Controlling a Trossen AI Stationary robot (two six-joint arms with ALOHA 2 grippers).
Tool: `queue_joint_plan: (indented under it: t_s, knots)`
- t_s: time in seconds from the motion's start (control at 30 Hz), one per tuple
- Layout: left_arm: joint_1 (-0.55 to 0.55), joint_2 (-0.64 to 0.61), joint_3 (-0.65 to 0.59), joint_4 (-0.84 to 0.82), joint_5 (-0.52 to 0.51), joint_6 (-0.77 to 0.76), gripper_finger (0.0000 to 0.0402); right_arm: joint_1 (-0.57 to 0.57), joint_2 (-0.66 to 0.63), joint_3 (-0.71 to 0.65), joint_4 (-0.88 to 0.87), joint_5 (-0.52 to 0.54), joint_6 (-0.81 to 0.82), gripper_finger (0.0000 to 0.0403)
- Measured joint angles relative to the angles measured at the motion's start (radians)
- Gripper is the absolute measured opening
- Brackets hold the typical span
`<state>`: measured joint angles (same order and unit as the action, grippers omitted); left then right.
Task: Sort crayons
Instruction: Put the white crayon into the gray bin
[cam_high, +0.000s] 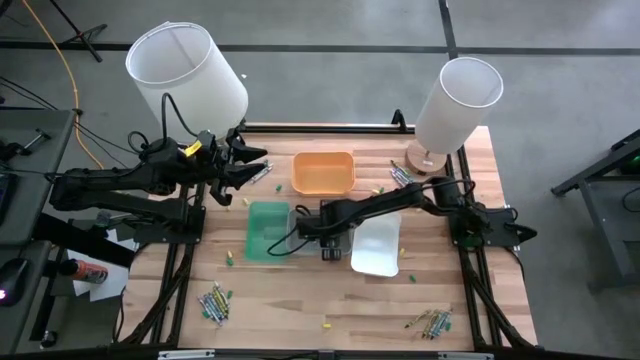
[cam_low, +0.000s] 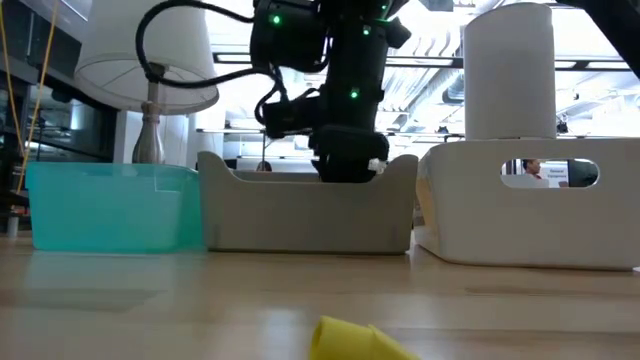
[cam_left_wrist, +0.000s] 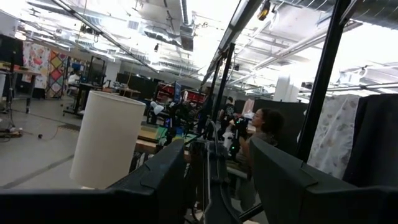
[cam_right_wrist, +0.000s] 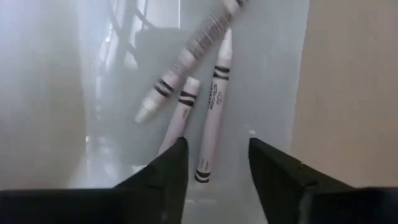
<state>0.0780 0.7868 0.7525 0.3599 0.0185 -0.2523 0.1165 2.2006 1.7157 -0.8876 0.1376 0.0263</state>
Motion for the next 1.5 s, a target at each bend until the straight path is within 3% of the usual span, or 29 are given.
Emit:
queue_joint_plan:
  t_s: [0.13, 0.4, 0.63, 0.77, 0.87, 1.0, 1.13, 1.5]
  knots:
    - [0.0, 0.0, 0.0, -0.002, 0.0, 0.001, 0.0168, -0.001, -0.056, 0.0, -0.007, -0.006, -0.051, 0.0193]
    - [0.0, 0.0, 0.0, -0.006, 0.0, 0.001, 0.0168, -0.005, -0.293, -0.046, -0.079, 0.007, 0.007, 0.0197]
    - [0.0, 0.0, 0.0, -0.053, 0.0, 0.002, 0.0168, 0.066, -0.685, -0.418, 0.098, 0.152, 0.289, 0.0197]
    - [0.0, 0.0, 0.0, -0.101, 0.0, 0.002, 0.0168, 0.116, -0.902, -0.643, 0.361, 0.211, 0.46, 0.0197]
    - [0.0, 0.0, 0.0, -0.142, 0.0, 0.001, 0.0168, 0.133, -1.007, -0.762, 0.618, 0.232, 0.49, 0.0197]
    - [0.0, 0.0, 0.0, -0.162, 0.0, -0.031, 0.0168, 0.124, -1.07, -0.845, 0.941, 0.234, 0.435, 0.0197]
    - [0.0, 0.0, 0.0, -0.162, 0.0, -0.053, 0.0168, 0.124, -1.077, -0.853, 1.101, 0.235, 0.343, 0.0197]
    - [0.0, 0.0, 0.0, -0.162, 0.0, -0.052, 0.0168, 0.124, -1.077, -0.853, 1.14, 0.19, 0.29, 0.0197]
